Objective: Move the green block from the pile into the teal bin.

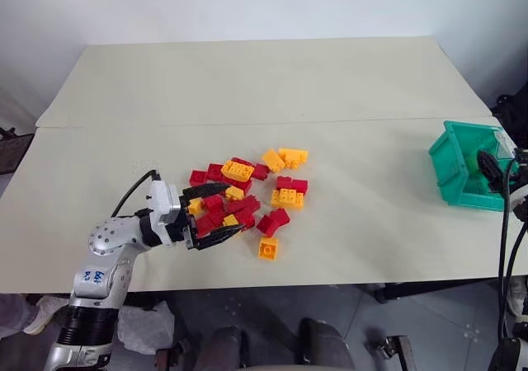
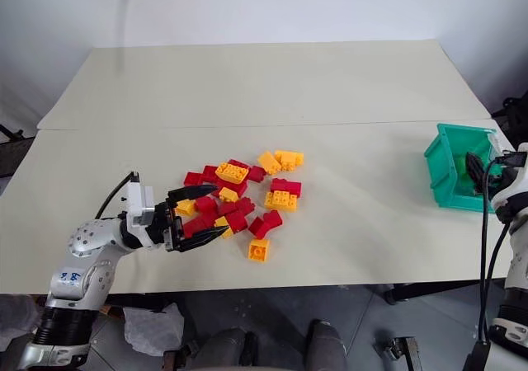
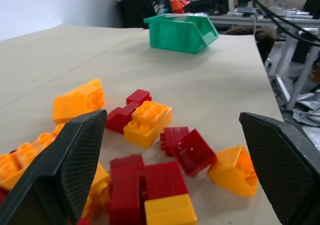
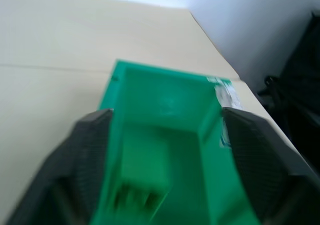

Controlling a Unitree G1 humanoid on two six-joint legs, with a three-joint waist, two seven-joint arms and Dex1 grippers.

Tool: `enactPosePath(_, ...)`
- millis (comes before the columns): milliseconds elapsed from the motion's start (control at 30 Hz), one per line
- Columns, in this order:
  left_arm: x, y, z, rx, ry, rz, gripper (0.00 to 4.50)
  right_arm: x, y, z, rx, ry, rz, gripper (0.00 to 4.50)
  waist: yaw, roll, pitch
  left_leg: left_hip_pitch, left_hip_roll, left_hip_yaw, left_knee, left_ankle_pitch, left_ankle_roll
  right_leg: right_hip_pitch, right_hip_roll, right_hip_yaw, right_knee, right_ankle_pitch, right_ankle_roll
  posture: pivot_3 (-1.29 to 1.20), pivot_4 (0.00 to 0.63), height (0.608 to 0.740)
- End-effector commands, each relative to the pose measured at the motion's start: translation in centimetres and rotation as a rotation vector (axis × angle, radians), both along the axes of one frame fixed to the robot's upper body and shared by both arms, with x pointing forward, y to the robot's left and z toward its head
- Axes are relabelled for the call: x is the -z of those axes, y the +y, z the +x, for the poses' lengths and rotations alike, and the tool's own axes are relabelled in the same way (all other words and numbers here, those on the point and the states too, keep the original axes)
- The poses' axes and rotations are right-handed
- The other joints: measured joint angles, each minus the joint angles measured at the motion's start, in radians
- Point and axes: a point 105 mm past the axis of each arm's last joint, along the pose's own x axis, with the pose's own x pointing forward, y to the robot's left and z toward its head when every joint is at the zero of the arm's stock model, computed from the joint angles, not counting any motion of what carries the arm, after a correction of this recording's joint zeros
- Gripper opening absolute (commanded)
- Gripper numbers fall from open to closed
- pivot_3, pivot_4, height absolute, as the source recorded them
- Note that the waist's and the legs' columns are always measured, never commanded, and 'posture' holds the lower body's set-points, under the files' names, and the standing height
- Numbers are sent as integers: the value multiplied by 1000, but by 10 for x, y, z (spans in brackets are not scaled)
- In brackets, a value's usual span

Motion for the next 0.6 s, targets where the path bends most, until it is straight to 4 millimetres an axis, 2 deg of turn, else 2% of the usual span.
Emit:
enactPosePath(33, -7, 15, 1, -74, -53, 26, 4500, -34, 6, -8, -75, -92, -69, 4484, 0, 0, 0, 0, 0, 0, 0, 0, 0, 0, 0, 0, 0, 0, 0, 0, 150, 740)
enactPosePath(133, -4, 30, 3, -134, -51, 57, 4500, -43, 31, -14, -255, -123, -108, 4484, 0, 0, 0, 0, 0, 0, 0, 0, 0, 0, 0, 0, 0, 0, 0, 0, 150, 740)
enactPosePath(167, -3, 35, 4, -151, -52, 72, 4500, -45, 48, -19, -359, -136, -143, 4484, 0, 0, 0, 0, 1, 0, 0, 0, 0, 0, 0, 0, 0, 0, 0, 0, 150, 740)
enactPosePath(267, 1, 47, 5, -193, -47, 115, 4500, -37, 83, -32, -582, -109, -223, 4484, 0, 0, 0, 0, 1, 0, 0, 0, 0, 0, 0, -1, 0, 0, 0, 0, 150, 740)
enactPosePath(367, 8, 59, 3, -230, -31, 162, 4500, -25, 107, -42, -715, -79, -257, 4484, 2, 0, 0, 0, 1, 0, 0, 0, 0, 1, 0, -1, 0, 0, 0, 0, 150, 740)
enactPosePath(500, 13, 72, -4, -253, -28, 195, 4500, 21, 146, -72, -987, 92, -332, 4484, 9, 0, 0, 0, 1, -2, 0, 0, 0, 1, 0, -2, 0, 0, 0, 0, 150, 740)
enactPosePath(600, 17, 77, -13, -262, -22, 221, 4500, 48, 158, -89, -1090, 156, -344, 4484, 19, 0, 0, 0, 1, -2, 0, 0, 0, 1, 0, -2, 0, 0, 0, 0, 150, 740)
